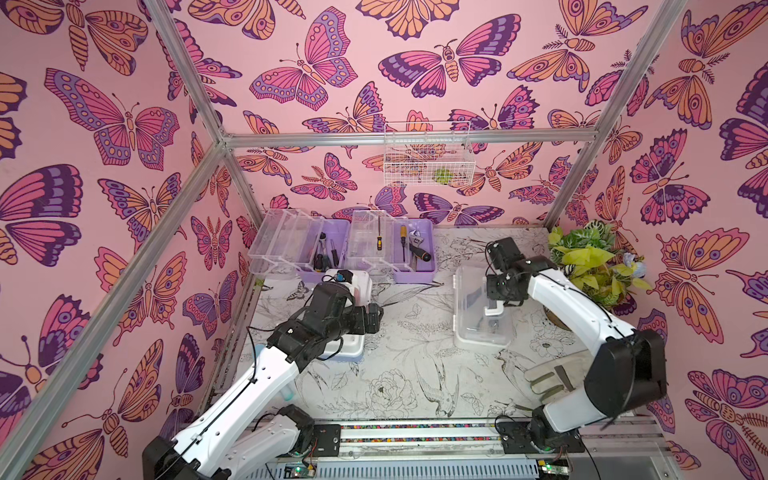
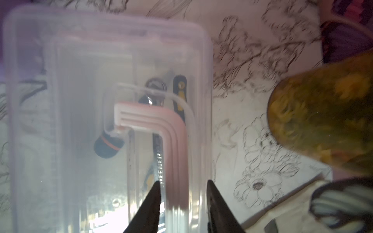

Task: Close toolboxes
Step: Move the toolbox to the corner of the board.

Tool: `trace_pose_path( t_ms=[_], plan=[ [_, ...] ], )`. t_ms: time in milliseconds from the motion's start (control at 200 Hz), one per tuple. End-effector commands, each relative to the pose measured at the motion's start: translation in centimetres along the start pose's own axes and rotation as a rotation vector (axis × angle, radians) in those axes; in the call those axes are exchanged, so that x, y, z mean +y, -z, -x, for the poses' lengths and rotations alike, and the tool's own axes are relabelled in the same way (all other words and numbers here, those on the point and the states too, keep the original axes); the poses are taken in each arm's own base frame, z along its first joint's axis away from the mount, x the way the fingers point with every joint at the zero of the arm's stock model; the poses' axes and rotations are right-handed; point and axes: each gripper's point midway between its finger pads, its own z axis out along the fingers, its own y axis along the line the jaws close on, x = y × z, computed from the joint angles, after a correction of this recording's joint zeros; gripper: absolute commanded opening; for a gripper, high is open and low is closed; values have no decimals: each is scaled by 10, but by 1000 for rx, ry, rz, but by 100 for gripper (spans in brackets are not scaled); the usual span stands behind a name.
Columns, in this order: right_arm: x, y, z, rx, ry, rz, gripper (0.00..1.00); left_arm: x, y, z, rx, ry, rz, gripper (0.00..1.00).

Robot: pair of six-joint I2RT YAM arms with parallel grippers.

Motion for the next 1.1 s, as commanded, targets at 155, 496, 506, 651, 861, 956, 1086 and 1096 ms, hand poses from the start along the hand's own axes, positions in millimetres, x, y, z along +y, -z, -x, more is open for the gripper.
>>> trace_pose_path(
  t_ms=[155, 496, 506, 651, 861, 956, 1086, 1096],
  plan=[
    [-19, -62, 81, -30, 162, -92, 27, 3, 4, -6, 6, 0, -7, 99],
    [-1, -9, 107, -76, 37, 134, 37, 15, 15, -4, 4, -2, 71, 99],
    [0, -6, 105, -74, 30, 149, 37, 15, 14, -4, 6, -3, 75, 99],
    [17, 18, 68, -27, -37, 217, 52, 20, 9, -5, 28, -5, 102, 99],
    [34, 2, 46, 51, -67, 187, 72, 19, 8, -3, 32, -3, 98, 99],
    [32, -11, 41, 86, -85, 143, 79, 20, 12, -5, 24, 0, 96, 99],
    [33, -26, 35, 125, -94, 116, 89, 21, 17, -6, 13, 2, 94, 99],
    [33, -27, 34, 129, -93, 116, 89, 21, 16, -7, 14, 2, 94, 99]
  ],
)
